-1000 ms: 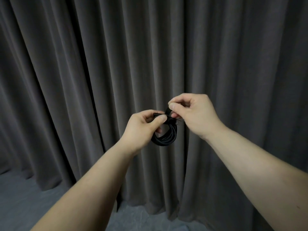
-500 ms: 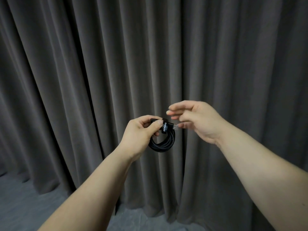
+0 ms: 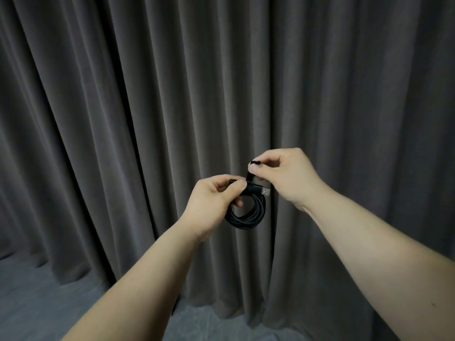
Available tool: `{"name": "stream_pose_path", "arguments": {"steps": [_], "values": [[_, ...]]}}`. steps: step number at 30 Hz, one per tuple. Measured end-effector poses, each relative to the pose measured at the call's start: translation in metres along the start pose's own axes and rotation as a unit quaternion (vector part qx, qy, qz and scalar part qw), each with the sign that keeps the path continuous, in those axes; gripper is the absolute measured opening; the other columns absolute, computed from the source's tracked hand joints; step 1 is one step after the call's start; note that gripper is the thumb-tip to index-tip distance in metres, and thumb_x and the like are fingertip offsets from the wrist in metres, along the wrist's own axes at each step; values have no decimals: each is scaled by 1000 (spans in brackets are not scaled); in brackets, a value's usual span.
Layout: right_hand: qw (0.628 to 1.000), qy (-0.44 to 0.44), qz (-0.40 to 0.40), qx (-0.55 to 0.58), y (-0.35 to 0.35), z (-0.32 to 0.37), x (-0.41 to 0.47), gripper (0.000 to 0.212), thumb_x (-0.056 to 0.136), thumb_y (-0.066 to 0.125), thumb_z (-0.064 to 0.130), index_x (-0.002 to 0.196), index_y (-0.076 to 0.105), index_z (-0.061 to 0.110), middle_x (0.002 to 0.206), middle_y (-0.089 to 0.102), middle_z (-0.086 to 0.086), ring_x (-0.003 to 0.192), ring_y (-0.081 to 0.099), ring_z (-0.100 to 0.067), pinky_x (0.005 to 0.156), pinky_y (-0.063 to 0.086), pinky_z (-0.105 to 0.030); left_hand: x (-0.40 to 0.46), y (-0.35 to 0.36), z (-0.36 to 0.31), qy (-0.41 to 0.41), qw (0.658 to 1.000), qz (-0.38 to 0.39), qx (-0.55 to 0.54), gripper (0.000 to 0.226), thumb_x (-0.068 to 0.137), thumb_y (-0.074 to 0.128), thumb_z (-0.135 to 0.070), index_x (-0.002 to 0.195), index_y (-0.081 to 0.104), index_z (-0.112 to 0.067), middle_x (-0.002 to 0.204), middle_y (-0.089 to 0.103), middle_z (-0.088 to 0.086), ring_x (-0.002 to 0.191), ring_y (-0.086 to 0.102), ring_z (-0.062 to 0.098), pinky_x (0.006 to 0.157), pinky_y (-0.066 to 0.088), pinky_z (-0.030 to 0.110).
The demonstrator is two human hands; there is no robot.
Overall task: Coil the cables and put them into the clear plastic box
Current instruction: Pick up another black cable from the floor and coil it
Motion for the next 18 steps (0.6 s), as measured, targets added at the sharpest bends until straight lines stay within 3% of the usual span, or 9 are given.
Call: {"name": "stream_pose_path", "arguments": {"steps": [5,12,18], "values": [[999,38,-33,-2,1,-5,1,12,74,79,9,69,72,17,54,63,10,53,55,2,63,45,-16,-3,3,7,-34,999,3,-19,12,93,61,-8,93,74,-7,79,73,6,57,57,8,61,47,19],[1000,6,20,-4,12,-2,-13,7,82,72,15,79,74,21,77,73,-1,72,67,-16,76,53,-32,1,-8,13,-61,995,-72,-30,11,91,66,-13,87,75,-11,78,73,8,64,60,13,63,48,22],[996,-62,30,-62,13,1,-19,20,80,74,13,72,72,32,68,70,16,67,64,-2,69,51,-19,1,-7,13,-78,993,-75,-52,14,92,64,-15,86,75,-8,74,71,6,59,55,9,61,47,18]]}}
Point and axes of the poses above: each hand's wrist, its own x-axis towards the middle knuckle, its own y-axis out of the palm, z = x × y, the point moved 6 cm from there along x, towards the middle knuckle
